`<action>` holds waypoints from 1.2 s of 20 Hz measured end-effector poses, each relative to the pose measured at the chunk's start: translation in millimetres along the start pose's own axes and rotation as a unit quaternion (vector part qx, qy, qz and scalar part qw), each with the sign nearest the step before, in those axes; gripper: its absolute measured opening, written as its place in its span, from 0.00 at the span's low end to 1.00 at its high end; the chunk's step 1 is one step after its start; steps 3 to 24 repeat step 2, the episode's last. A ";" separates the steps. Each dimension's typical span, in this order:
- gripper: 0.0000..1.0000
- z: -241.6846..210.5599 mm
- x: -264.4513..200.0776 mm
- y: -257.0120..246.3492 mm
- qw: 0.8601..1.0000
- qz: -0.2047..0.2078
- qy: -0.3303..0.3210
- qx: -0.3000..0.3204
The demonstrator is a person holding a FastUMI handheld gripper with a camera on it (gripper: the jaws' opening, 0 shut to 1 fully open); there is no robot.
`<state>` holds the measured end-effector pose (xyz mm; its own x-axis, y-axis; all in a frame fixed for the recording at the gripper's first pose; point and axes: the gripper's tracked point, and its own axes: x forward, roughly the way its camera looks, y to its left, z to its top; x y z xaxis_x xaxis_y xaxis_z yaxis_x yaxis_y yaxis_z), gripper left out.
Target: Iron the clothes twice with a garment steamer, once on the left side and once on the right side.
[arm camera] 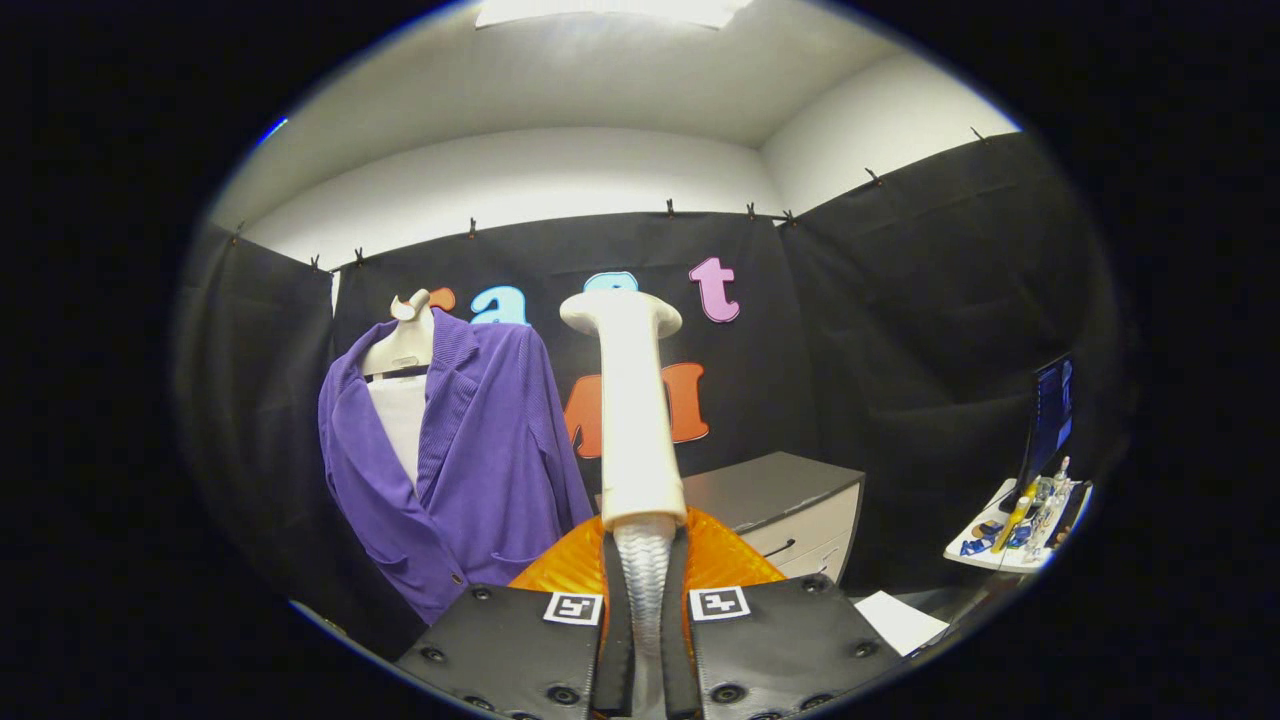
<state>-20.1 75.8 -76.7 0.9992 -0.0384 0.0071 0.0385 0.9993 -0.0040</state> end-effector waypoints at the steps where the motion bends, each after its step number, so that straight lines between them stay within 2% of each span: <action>1: 0.19 -0.1 2.3 -0.8 1.000 -0.001 0.002 0.000; 24: 0.19 -0.9 5.2 -1.6 1.000 -0.003 0.003 0.000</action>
